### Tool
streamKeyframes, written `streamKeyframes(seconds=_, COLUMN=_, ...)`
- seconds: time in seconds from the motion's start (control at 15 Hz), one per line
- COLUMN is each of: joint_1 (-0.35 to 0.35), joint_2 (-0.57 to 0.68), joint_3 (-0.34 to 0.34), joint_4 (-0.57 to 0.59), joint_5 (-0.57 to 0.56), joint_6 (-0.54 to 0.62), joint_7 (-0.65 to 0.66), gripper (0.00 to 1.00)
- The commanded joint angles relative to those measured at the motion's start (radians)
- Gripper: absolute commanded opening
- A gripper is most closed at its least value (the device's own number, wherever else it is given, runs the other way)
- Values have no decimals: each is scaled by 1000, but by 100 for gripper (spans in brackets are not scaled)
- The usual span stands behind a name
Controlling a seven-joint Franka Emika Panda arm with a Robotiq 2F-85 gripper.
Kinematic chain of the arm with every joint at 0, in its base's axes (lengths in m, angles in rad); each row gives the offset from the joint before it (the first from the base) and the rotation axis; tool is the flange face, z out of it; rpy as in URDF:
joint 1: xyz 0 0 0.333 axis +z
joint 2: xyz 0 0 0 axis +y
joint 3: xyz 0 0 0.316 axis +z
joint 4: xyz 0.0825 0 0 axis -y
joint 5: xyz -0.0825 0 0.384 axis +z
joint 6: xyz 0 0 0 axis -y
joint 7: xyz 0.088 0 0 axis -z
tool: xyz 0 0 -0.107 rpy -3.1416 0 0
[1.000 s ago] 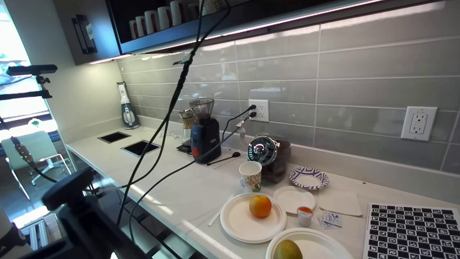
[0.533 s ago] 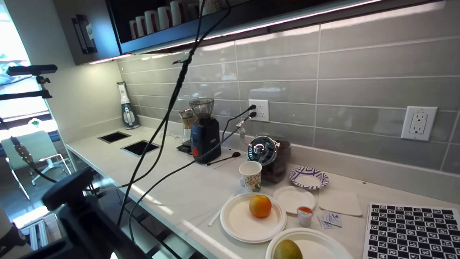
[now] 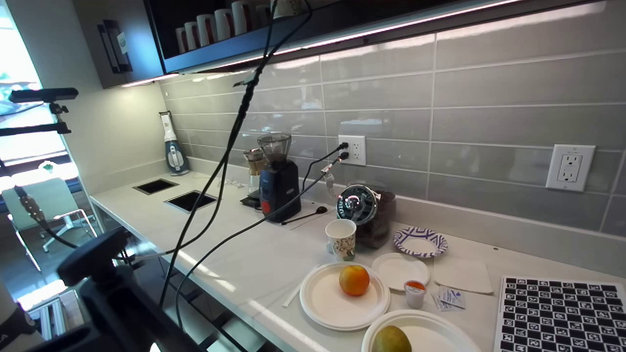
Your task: Take the cup out of the cupboard and put it on the counter
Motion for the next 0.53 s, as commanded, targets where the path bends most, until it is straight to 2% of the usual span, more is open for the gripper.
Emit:
streamKeyframes(seconds=0.0, joint_1=0, joint_2=-56, joint_3=2, joint_4=-19, joint_5=-17, joint_6=-28, joint_7=1, gripper=34)
streamKeyframes(seconds=0.27, joint_1=-5, joint_2=-130, joint_3=6, joint_4=-29, joint_5=-60, joint_6=-142, joint_7=34, gripper=34)
streamKeyframes(seconds=0.47, joint_1=11, joint_2=-181, joint_3=-11, joint_4=-18, joint_5=-128, joint_6=-289, joint_7=66, gripper=34)
